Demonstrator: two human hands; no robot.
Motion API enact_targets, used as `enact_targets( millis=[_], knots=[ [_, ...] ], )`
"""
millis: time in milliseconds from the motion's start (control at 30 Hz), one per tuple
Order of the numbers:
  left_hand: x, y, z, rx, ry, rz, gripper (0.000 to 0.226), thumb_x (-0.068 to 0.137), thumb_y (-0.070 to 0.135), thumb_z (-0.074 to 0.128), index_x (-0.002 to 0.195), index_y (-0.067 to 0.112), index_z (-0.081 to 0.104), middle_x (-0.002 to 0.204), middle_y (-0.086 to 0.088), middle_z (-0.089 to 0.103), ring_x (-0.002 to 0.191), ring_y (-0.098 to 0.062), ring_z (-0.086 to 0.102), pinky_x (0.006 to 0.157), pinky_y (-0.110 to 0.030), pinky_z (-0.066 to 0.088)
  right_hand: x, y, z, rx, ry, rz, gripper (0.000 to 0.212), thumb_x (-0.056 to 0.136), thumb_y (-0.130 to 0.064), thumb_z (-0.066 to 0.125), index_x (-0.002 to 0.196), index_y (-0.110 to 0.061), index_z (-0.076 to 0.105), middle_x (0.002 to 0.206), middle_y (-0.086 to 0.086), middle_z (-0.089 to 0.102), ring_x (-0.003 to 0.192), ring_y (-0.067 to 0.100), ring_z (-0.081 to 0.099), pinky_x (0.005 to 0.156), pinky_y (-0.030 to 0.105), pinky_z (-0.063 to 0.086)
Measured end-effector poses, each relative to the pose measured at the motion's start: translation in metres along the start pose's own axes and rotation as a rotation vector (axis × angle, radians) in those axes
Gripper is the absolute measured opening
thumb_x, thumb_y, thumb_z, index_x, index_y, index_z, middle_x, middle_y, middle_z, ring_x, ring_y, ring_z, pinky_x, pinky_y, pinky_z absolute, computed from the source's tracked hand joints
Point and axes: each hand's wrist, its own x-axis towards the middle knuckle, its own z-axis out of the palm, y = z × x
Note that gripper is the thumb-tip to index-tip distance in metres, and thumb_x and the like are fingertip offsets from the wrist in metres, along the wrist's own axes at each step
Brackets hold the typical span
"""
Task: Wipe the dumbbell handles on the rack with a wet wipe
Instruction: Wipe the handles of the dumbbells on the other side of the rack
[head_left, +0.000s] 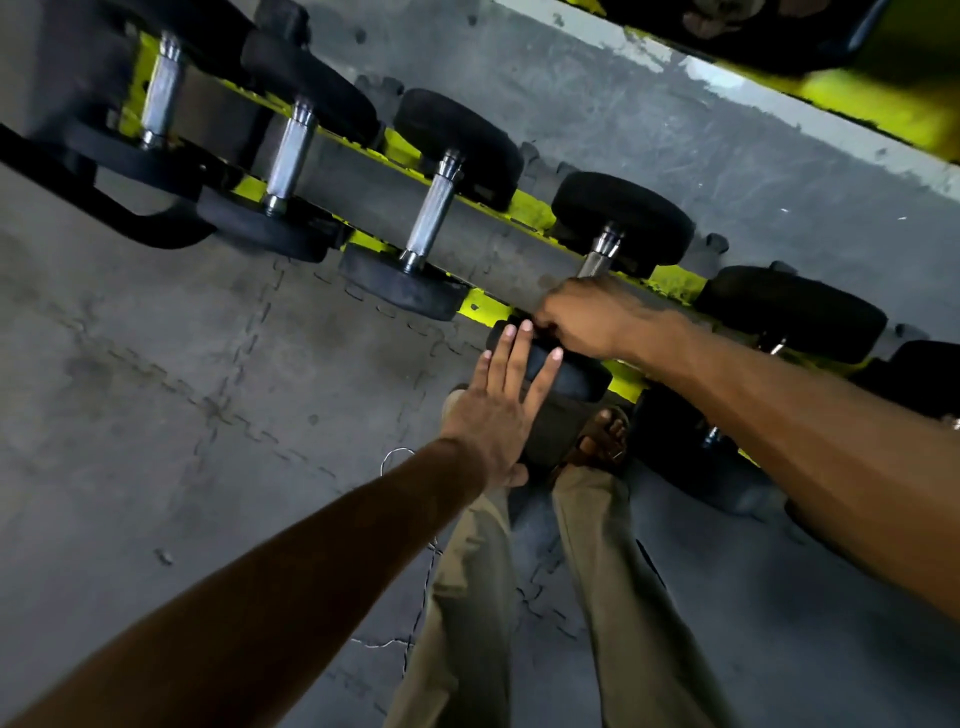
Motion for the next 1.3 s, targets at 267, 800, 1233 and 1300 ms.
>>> enact_targets(
  millis=[267, 800, 1233, 1300],
  knots=[
    [0.003, -0.001, 0.010, -0.027, 0.053, 0.005, 0.152, 0.077, 0.083, 0.065, 0.151, 0.000, -0.039, 0.153, -0.043, -0.037, 0.152, -0.058, -0.019, 0.128, -0.057, 0.014, -0.028, -0.011, 0.034, 0.165, 0.202, 0.324, 0.016, 0.087, -0.022, 0.059, 0.103, -0.023, 0.059, 0.097, 0.010, 0.069, 0.089, 0.035, 0.069, 0.062, 0.035, 0.044],
    [0.006, -0.006, 0.017, -0.072, 0.074, 0.059, 0.152, 0.075, 0.087, 0.061, 0.153, 0.000, -0.035, 0.153, -0.043, -0.038, 0.152, -0.058, -0.019, 0.128, -0.059, 0.013, 0.036, 0.038, 0.044, 2.572, 0.598, 0.855, 0.029, 0.098, -0.003, 0.033, 0.101, -0.001, 0.062, 0.090, 0.018, 0.067, 0.067, 0.025, 0.070, 0.063, 0.041, 0.062],
    [0.006, -0.010, 0.017, -0.074, 0.086, 0.091, 0.151, 0.076, 0.083, 0.064, 0.152, 0.000, -0.037, 0.153, -0.042, -0.040, 0.152, -0.058, -0.020, 0.129, -0.059, 0.010, 0.044, 0.025, 0.032, 2.516, 0.785, 0.955, 0.037, 0.099, -0.013, 0.026, 0.087, -0.009, 0.061, 0.069, 0.007, 0.065, 0.062, 0.019, 0.058, 0.063, 0.028, 0.043],
    [0.004, -0.011, 0.018, -0.068, 0.074, 0.097, 0.152, 0.076, 0.082, 0.065, 0.151, 0.000, -0.039, 0.152, -0.042, -0.041, 0.151, -0.057, -0.022, 0.129, -0.059, 0.009, 0.041, 0.013, 0.042, 2.333, 0.952, 1.051, 0.029, 0.099, -0.006, 0.042, 0.076, -0.012, 0.057, 0.065, 0.004, 0.059, 0.059, 0.017, 0.052, 0.056, 0.026, 0.042]
  ],
)
